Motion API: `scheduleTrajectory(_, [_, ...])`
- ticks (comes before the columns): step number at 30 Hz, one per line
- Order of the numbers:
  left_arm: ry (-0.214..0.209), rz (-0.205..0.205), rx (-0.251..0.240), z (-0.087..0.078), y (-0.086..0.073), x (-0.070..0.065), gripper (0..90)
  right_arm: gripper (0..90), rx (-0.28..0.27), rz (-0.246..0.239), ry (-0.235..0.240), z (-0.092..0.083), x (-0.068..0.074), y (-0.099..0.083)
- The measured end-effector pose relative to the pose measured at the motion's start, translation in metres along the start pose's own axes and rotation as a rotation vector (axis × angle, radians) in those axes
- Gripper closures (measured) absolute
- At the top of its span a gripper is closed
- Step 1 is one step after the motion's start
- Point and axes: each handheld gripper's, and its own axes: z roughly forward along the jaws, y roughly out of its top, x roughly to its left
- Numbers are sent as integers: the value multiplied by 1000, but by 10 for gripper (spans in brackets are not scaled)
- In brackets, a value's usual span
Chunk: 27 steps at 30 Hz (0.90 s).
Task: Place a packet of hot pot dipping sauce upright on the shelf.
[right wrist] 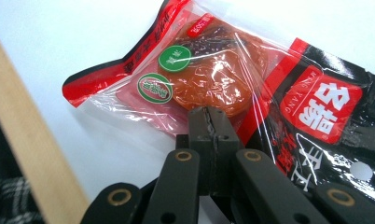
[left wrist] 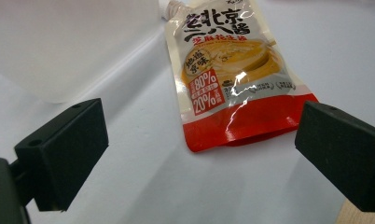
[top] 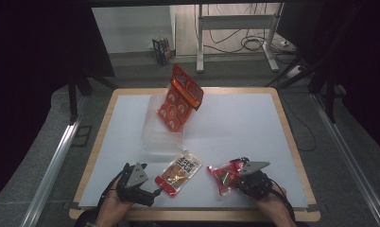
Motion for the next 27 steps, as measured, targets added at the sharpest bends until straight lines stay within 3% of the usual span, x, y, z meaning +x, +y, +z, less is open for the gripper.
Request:
scheduleTrajectory(5, [0,0,-1,0,0,0,25,887,10,-18,-7,12,-5,17])
scheduleTrajectory(10, [-17,-10,-7,0,2,-1,25,868,17,-21,-11,12,-4,18])
scheduleTrajectory(12, [-32,-10,-6,2,5,-3,26,788,14,-24,-12,10,-1,18])
scheduleTrajectory(13, [-32,-10,-6,2,5,-3,27,778,13,-29,-9,8,0,17])
scheduleTrajectory(14, [-57,-9,-7,4,8,-5,28,751,5,-38,-8,6,1,17])
scheduleTrajectory(17, [-62,-10,-8,6,12,-7,30,706,-7,-44,-20,2,2,16])
scheduleTrajectory(21, [-107,-38,-40,10,21,-6,36,625,-24,-27,-35,-3,-1,11])
scheduleTrajectory(22, [-147,-50,-73,12,27,-6,51,572,-38,-19,-45,-4,-4,10])
scheduleTrajectory(26, [-184,-50,-97,17,37,-8,91,436,-68,-7,-78,-7,-7,8])
scheduleTrajectory(27, [-184,-50,-97,17,37,-8,105,436,-68,-7,-78,-7,-7,8])
